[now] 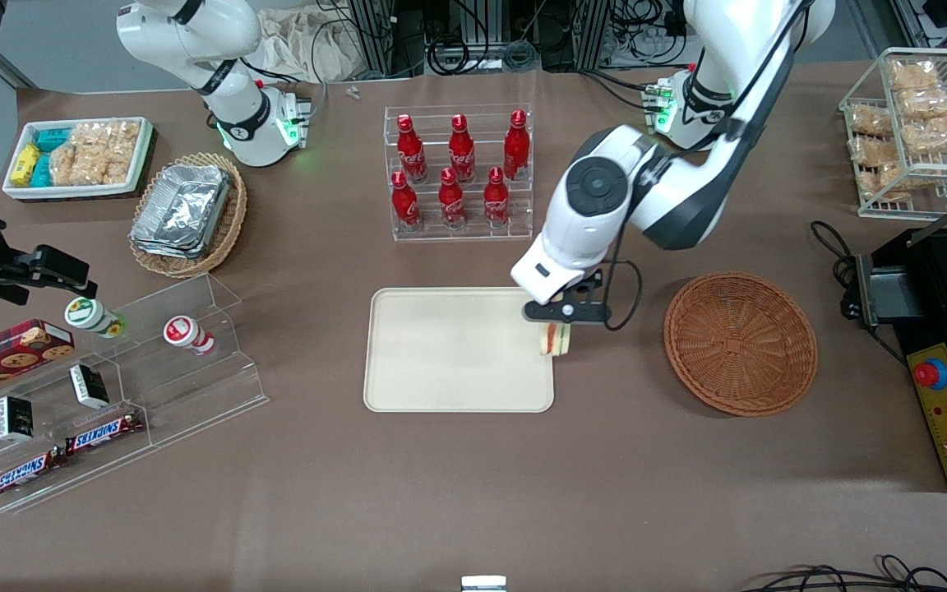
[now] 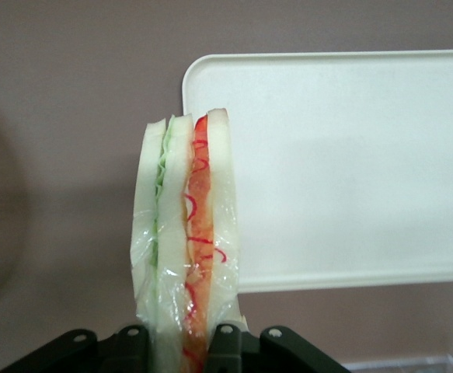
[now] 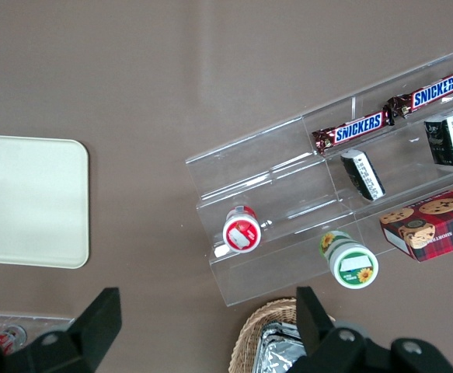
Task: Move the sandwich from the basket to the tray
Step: 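Carry the sandwich with the left gripper over the cream tray, then lower the sandwich onto the tray and open the left gripper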
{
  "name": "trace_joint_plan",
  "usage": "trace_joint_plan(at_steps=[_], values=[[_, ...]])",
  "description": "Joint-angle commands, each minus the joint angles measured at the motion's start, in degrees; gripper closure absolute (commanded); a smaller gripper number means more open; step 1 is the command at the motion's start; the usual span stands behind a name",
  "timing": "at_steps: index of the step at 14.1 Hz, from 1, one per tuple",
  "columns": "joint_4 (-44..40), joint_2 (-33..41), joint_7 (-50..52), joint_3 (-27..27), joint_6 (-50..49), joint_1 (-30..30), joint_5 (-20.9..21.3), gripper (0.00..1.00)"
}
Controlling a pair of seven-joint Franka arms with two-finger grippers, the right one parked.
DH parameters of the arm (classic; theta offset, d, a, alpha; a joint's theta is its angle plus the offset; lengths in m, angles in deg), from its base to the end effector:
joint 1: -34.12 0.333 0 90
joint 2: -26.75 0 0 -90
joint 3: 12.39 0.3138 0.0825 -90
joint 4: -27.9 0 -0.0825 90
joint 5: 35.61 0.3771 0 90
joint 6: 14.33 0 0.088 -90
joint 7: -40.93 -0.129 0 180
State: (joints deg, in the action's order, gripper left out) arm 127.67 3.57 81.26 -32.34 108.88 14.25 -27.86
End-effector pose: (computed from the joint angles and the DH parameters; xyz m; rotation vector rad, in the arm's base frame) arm 0.5151 -0.3959 0.3381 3.1054 -0.0553 0.0173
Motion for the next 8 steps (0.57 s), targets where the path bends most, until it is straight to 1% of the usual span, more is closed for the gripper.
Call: trace_joint_plan(at_steps=[1,2,3,5,7,8], values=[[-2.6,-6.2,7.3,0.3,3.9,-2.2,5.5,1.0],[-2.5,-7.9,9.5,0.3,6.2,-2.4,6.7,1.0],[-2.2,-9.2,10.6,0.4,8.3,-2.7,8.8,1.0],[-2.6,-12.4,11.5,0.3,10.6,-3.9,11.8,1.0],[-2.3,-13.7,11.8,0.5,13.1,-4.1,12.5,1.0],[-2.1,-13.9,11.1,0.5,13.2,-4.0,12.6,0.98]])
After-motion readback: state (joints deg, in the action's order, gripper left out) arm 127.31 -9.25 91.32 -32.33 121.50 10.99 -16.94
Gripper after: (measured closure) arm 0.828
